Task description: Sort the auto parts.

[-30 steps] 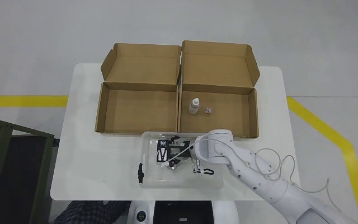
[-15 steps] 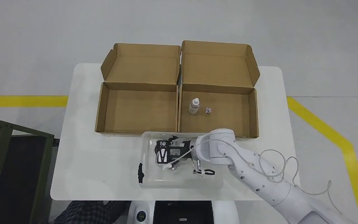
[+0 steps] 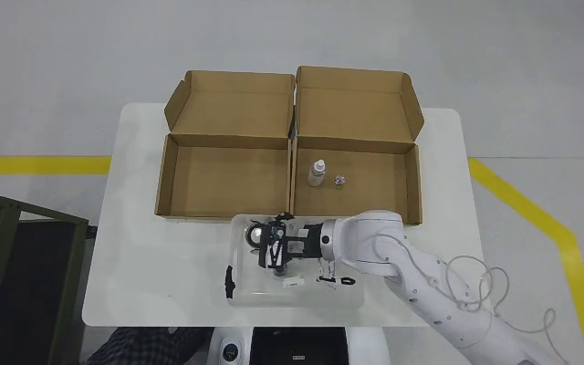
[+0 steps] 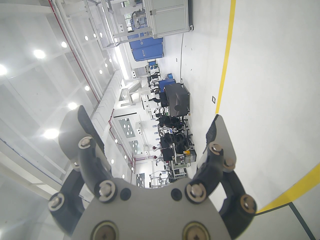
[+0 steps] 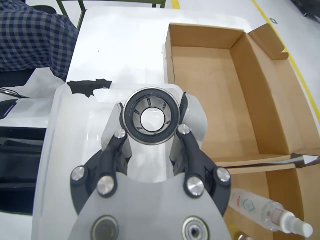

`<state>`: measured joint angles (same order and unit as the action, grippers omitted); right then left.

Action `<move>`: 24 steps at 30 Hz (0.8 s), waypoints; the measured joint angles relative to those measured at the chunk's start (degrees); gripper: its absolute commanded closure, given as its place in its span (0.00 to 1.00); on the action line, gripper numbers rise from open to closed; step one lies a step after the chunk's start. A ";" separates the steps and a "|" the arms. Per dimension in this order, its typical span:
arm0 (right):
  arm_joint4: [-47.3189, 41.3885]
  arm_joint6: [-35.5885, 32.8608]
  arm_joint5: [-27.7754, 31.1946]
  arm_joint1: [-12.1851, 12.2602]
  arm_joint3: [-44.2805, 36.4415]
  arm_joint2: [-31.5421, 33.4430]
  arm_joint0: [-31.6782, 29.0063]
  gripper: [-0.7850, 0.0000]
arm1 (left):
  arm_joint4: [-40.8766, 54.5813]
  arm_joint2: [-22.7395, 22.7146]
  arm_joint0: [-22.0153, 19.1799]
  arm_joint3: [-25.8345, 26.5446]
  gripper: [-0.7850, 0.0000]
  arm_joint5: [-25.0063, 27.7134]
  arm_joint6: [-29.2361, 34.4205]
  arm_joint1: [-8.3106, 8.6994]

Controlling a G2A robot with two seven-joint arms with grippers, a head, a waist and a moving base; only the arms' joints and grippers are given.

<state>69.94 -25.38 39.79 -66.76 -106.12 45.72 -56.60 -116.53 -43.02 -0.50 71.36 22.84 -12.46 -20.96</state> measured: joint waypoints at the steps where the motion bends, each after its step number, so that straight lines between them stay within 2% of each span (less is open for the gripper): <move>1: 0.29 1.17 -0.40 0.09 -0.12 0.63 -0.36 1.00 | 0.00 0.00 0.00 0.00 0.00 0.00 0.00 0.00; 15: 1.70 22.68 -4.34 0.36 4.92 6.64 -3.87 1.00 | 0.00 0.00 0.00 0.00 0.00 0.00 0.00 0.00; 24: 2.50 29.62 -5.95 0.69 5.37 10.18 -6.35 1.00 | 0.00 0.00 0.00 0.00 0.00 0.00 0.00 0.00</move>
<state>72.44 4.24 33.84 -66.07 -100.75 55.90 -62.95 -116.53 -43.02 -0.50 71.36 22.84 -12.46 -20.96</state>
